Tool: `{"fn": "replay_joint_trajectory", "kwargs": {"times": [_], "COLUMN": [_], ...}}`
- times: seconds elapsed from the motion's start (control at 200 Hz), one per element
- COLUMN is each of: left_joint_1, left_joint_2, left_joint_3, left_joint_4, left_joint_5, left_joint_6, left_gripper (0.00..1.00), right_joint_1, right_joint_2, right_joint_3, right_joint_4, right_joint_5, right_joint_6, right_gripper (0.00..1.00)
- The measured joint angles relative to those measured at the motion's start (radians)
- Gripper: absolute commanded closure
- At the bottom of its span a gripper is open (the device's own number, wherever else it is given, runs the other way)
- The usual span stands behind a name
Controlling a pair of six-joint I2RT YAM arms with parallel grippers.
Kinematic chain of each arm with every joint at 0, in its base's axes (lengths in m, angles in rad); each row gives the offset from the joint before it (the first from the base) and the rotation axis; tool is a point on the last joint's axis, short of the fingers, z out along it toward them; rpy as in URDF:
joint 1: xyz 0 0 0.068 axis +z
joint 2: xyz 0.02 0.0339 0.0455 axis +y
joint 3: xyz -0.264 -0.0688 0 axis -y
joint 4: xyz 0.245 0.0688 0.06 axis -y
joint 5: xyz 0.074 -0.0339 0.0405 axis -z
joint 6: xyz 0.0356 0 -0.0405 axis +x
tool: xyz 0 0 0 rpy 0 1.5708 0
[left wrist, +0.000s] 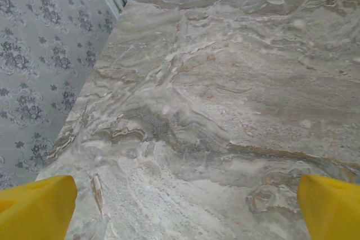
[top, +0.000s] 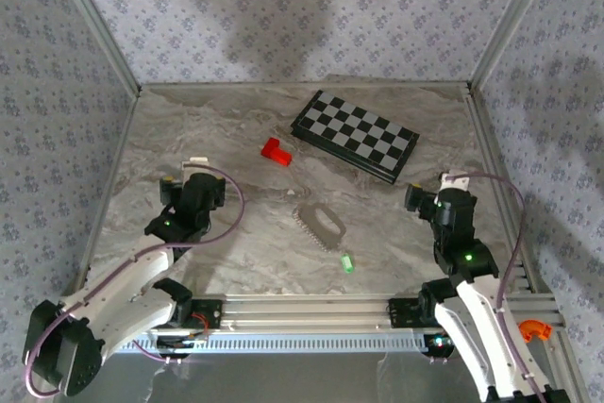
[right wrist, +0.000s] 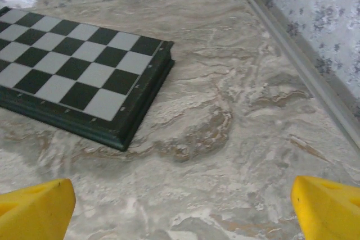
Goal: Put the keys on the keyring
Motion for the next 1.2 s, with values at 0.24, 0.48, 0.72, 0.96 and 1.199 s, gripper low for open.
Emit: {"fn": "replay_joint_trajectory", "kwargs": {"times": [0.24, 0.48, 0.72, 0.96, 1.199], "left_joint_1": [0.071, 0.151, 0.201, 0.223, 0.230], "left_joint_2": [0.039, 0.074, 0.225, 0.376, 0.484], "left_joint_3": [-0.068, -0.132, -0.198, -0.194, -0.126], "left_joint_4": [0.110, 0.246, 0.450, 0.632, 0.733], "left_joint_5": [-0.012, 0.026, 0.071, 0.101, 0.132], "left_joint_6": [0.016, 0.051, 0.069, 0.097, 0.132], "left_gripper": [0.00, 0.00, 0.00, 0.00, 0.00], "right_joint_1": [-0.157, -0.218, -0.233, -0.235, -0.237], "right_joint_2": [0.043, 0.081, 0.117, 0.212, 0.316], "right_joint_3": [-0.092, -0.159, -0.215, -0.269, -0.270], "right_joint_4": [0.117, 0.225, 0.351, 0.489, 0.638], "right_joint_5": [-0.085, -0.108, -0.124, -0.132, -0.132], "right_joint_6": [-0.015, -0.018, -0.044, -0.071, -0.083], "right_gripper": [0.00, 0.00, 0.00, 0.00, 0.00]}}
